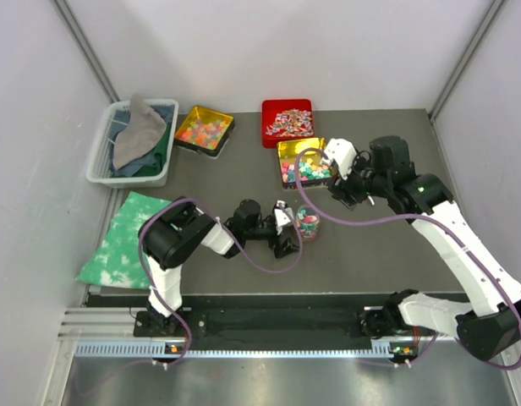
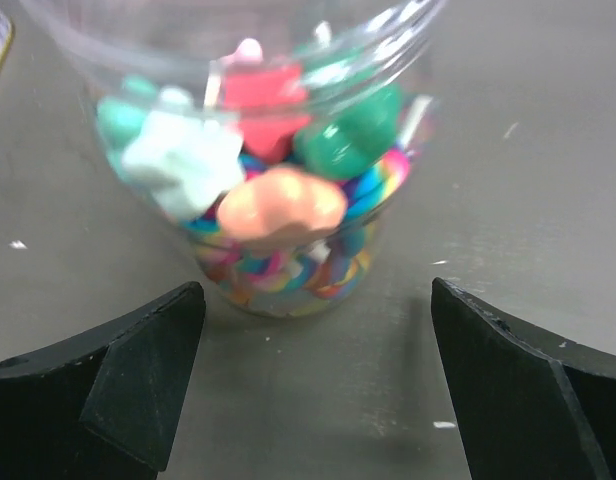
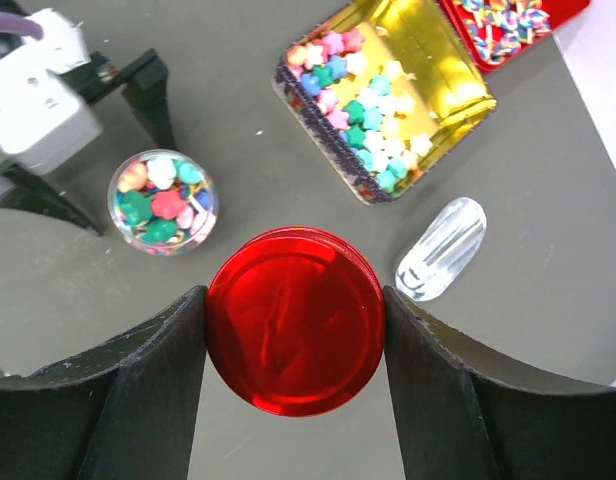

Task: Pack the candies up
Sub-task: Close the bottle lid on the packing bottle.

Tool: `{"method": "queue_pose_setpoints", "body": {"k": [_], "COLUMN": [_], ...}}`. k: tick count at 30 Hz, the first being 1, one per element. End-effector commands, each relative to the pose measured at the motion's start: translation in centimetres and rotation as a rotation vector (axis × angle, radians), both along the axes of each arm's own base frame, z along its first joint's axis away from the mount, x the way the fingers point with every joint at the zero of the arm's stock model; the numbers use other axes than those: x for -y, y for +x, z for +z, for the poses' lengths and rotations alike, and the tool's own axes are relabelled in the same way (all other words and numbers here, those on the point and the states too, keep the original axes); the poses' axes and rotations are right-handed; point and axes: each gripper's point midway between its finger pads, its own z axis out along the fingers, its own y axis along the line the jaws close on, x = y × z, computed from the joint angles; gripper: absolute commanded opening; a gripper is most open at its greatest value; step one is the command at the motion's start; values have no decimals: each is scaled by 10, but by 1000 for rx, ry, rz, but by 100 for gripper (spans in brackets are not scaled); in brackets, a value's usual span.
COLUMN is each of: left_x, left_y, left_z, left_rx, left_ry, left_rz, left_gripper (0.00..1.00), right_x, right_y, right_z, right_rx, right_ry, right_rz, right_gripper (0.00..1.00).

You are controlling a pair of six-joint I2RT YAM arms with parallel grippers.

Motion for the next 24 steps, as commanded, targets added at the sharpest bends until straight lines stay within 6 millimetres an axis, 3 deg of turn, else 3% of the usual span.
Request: {"method": "queue_pose_setpoints", "body": {"k": [1,7,11,18,24], "left_x": [15,18,18,29,36], "left_y": [13,12,9,8,12], "left_z": [26,35,34,33,29], "left_rx": [51,68,55,53,35], "left_ry": [-117,-167,-171,-179,-216], "left_rz": [19,22,18,-28,-27], "left_gripper": [99,99,99,99,99], "right_x": [-7,-8,5,4,-1], "right_y": [-3,-14,-11,-7,-8], "right_z": [11,-19,-34,-17,-20], "right_rx": [-6,-94,-148,-191,-227], "right_ry": [41,2,-17,38,49], "right_rz": [43,88,55,58,80], "right_gripper": [58,58,57,57,57]}}
